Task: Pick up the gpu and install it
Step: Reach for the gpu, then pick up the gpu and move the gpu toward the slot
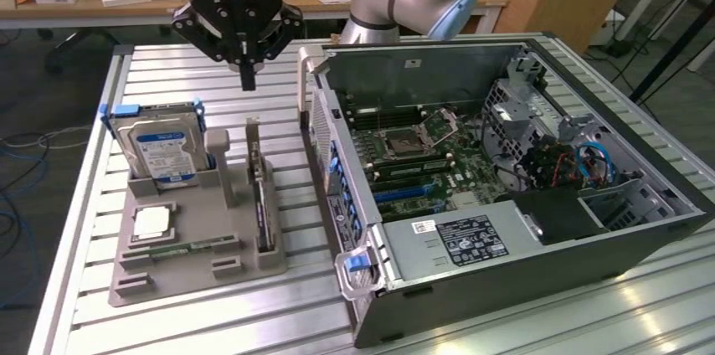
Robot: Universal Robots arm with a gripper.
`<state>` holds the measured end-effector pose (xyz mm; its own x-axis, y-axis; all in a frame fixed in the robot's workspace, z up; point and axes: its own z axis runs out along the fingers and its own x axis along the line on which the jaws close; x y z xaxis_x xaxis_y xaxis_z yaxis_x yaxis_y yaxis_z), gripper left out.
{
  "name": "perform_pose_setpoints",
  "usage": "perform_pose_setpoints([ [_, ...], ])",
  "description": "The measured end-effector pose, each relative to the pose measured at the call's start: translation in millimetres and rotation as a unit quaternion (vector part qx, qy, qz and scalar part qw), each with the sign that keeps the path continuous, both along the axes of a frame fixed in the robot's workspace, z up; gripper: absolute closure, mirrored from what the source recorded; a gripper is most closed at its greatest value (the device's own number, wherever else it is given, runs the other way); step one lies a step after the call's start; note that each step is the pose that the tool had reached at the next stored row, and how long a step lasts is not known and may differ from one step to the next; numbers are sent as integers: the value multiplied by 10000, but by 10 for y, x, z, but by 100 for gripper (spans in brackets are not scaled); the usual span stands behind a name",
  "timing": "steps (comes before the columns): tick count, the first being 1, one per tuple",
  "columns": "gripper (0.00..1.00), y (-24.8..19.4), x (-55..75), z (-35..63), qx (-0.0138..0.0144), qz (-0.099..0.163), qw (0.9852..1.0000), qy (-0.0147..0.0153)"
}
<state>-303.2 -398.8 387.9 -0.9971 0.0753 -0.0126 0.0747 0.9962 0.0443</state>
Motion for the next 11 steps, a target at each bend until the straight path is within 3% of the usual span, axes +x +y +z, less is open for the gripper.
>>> perform_pose_setpoints([
  [11, 89, 0, -50, -1, 0, 0, 10000, 0],
])
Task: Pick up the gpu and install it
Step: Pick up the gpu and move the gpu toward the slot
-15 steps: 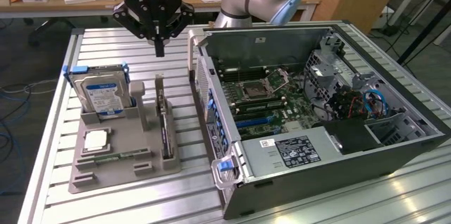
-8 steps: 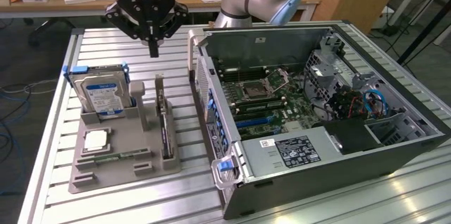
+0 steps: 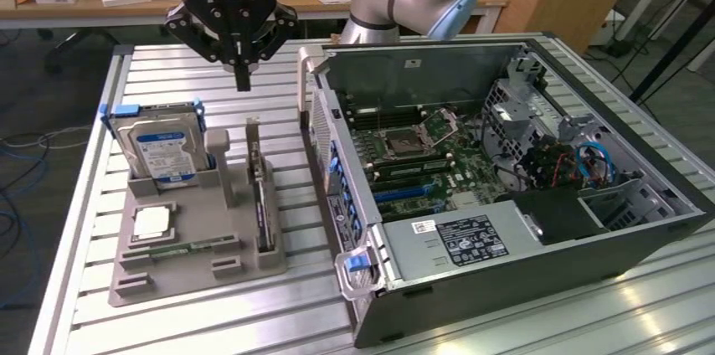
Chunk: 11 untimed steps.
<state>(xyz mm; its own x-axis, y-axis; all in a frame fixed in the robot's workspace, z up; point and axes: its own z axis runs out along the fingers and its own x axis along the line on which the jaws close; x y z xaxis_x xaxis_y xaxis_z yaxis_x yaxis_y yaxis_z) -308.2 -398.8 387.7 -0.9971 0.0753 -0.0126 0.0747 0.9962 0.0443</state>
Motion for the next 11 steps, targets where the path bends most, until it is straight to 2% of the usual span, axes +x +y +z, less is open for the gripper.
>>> perform_pose_setpoints([
  [11, 89, 0, 0, 0, 0, 0, 10000, 0],
])
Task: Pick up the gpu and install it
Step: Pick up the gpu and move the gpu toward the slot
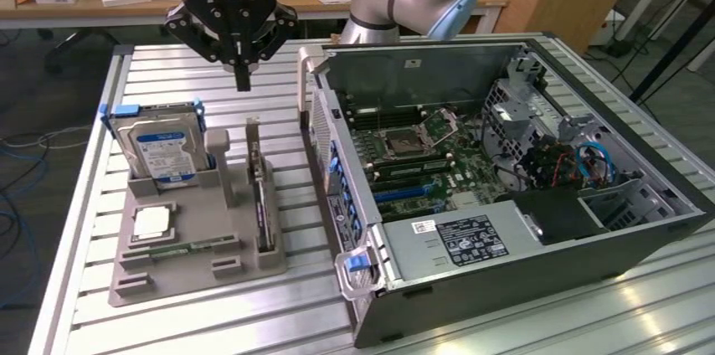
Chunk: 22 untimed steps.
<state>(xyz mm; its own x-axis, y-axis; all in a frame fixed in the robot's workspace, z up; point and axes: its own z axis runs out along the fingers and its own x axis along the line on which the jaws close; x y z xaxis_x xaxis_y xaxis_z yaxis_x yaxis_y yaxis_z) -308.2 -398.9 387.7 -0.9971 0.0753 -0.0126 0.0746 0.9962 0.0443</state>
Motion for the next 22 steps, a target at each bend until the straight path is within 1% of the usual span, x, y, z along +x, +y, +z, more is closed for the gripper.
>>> perform_pose_setpoints([
  [3, 89, 0, 0, 0, 0, 0, 10000, 0],
  [5, 77, 0, 0, 0, 0, 0, 10000, 0],
  [6, 77, 0, 0, 0, 0, 0, 10000, 0],
  [8, 65, 0, 0, 0, 0, 0, 10000, 0],
  [9, 65, 0, 0, 0, 0, 0, 10000, 0],
  [10, 59, 0, 0, 0, 0, 0, 10000, 0],
  [11, 59, 0, 0, 0, 0, 0, 10000, 0],
  [12, 53, 0, 0, 0, 0, 0, 10000, 0],
  [22, 53, -5, -1, 0, 0, 0, 10000, 0],
])
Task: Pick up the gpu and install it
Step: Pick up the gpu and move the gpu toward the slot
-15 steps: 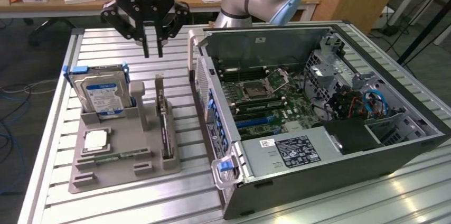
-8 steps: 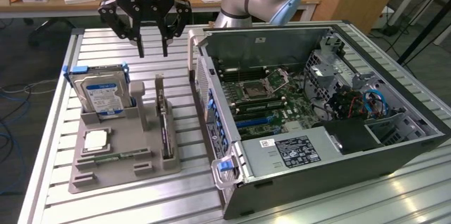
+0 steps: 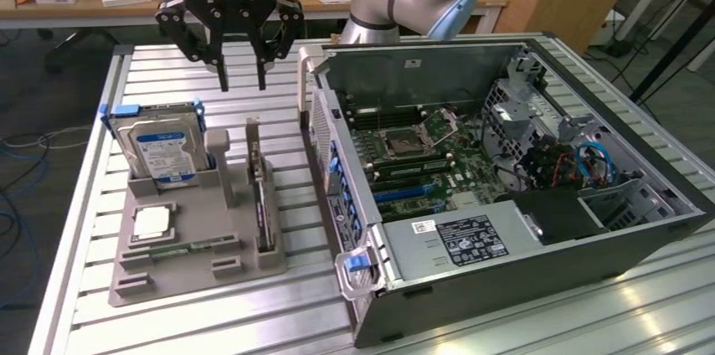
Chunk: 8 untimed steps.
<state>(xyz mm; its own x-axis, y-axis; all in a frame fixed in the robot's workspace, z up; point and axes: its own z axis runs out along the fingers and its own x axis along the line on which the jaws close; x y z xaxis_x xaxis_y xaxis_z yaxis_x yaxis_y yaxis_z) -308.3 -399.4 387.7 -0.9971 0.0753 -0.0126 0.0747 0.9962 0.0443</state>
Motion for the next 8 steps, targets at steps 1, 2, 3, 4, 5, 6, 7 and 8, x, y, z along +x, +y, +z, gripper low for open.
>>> perform_pose_setpoints([
  [1, 53, -4, 0, 0, 0, 0, 10000, 0],
  [2, 53, -8, 1, 0, -1, 1, 10000, 0],
  [3, 53, -13, 1, 0, -1, 0, 10000, 0],
  [4, 53, -18, 1, 0, -1, 0, 10000, 0],
  [5, 53, -23, 1, 0, -1, 0, 10000, 0],
  [6, 53, -28, 1, 0, -1, 0, 10000, 0],
  [7, 53, -34, 1, 0, -1, 0, 10000, 0],
  [8, 53, -40, 1, 0, -2, 0, 10000, 0],
])
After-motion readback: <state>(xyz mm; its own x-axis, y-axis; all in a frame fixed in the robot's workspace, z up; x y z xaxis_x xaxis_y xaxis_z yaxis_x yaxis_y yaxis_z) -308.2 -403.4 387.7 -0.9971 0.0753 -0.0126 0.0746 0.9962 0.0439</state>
